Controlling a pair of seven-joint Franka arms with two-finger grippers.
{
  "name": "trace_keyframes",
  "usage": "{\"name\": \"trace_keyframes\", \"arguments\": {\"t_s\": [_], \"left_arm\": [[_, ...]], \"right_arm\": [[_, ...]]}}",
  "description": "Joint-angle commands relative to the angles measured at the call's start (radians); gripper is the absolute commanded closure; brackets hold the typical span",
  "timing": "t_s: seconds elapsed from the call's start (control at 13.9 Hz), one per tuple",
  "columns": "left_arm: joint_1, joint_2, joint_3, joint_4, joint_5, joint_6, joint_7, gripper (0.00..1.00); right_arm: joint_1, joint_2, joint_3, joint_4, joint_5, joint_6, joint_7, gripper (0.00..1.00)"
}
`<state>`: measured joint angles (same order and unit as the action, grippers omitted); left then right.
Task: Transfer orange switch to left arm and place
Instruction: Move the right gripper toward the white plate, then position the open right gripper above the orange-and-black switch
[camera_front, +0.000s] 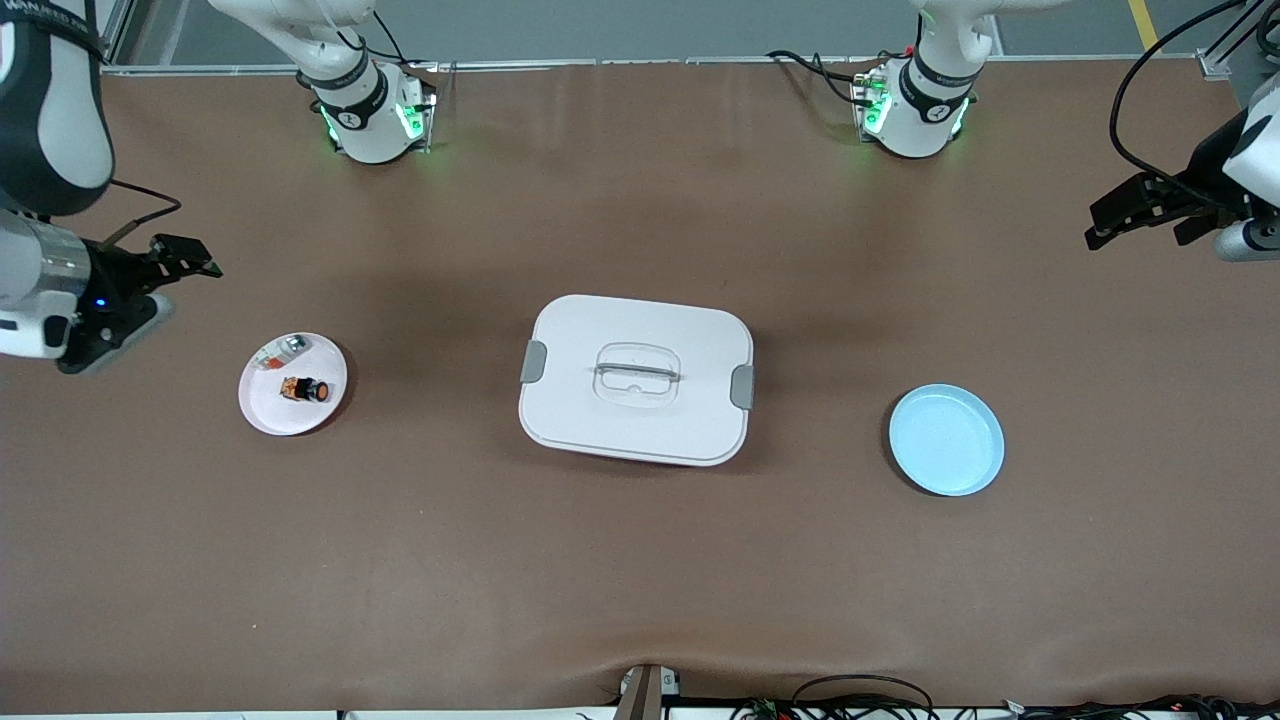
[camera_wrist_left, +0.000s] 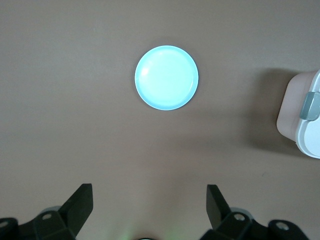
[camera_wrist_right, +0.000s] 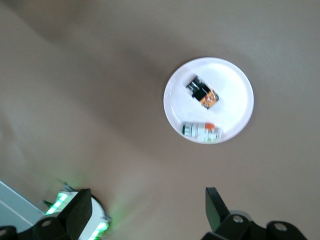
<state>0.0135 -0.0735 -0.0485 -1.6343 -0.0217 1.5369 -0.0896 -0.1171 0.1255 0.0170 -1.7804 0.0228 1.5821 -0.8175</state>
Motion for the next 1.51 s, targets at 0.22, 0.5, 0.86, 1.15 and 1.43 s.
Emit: {"name": "trace_keyframes", "arguments": {"t_s": [0.22, 0.5, 0.86, 1.15, 1.43], "left_arm": [[0.005, 0.014, -0.001, 0.028, 0.016, -0.021, 0.025, 0.0], [0.005, 0.014, -0.001, 0.028, 0.016, -0.02, 0.025, 0.0], [0.005, 0.014, -0.001, 0.028, 0.017, -0.021, 0.025, 0.0], [0.005, 0.015, -0.001, 0.028, 0.017, -0.021, 0.025, 0.0], [0.005, 0.015, -0.001, 0.028, 0.017, -0.021, 0.025, 0.0]], "right_arm": [[-0.021, 0.08, 0.009, -0.074, 0.034, 0.143, -0.268, 0.0], [-0.019, 0.094, 0.011, -0.172, 0.04, 0.333, -0.415, 0.0], [-0.018, 0.196, 0.011, -0.174, 0.126, 0.498, -0.636, 0.0], [0.008, 0.238, 0.012, -0.175, 0.124, 0.619, -0.752, 0.0], [0.007, 0.292, 0.011, -0.171, 0.111, 0.67, -0.816, 0.0]]}}
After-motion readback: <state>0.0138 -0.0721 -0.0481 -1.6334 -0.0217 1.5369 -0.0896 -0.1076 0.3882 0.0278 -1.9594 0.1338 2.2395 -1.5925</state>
